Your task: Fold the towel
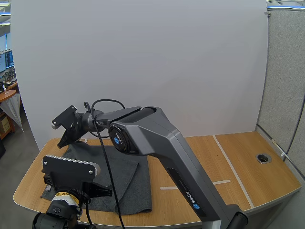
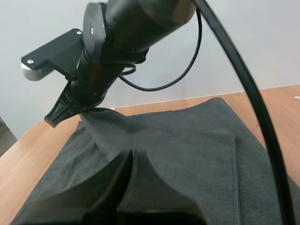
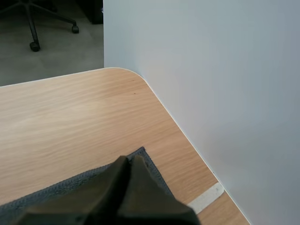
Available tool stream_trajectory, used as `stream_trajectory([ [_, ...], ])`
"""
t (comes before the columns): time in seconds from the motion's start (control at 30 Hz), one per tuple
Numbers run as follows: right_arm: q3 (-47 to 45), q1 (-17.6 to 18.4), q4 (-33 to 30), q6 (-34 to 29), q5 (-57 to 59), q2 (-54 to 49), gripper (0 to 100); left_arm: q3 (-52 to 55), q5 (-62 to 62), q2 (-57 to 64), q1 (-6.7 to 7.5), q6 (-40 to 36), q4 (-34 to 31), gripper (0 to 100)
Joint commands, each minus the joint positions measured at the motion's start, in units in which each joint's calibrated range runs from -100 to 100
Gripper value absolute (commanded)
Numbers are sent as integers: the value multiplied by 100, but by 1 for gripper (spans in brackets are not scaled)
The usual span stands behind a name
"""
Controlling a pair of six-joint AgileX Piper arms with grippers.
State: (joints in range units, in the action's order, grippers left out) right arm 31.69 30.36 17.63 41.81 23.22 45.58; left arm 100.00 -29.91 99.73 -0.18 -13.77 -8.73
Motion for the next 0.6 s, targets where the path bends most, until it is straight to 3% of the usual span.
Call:
stream_trajectory([
  [0.0,41,0,-73,-7,-560,38,0,0,135,27,-6,11,20,1],
  [0.27,41,0,-73,-7,-986,41,0,0,135,27,-6,11,20,1],
  [0.33,41,0,-73,-7,-986,41,19,0,135,27,-6,11,20,1],
  [0.47,41,0,-73,-7,-986,41,77,0,135,27,-6,11,20,1],
  [0.57,41,0,-73,-7,-932,12,100,0,135,27,-6,11,20,1],
])
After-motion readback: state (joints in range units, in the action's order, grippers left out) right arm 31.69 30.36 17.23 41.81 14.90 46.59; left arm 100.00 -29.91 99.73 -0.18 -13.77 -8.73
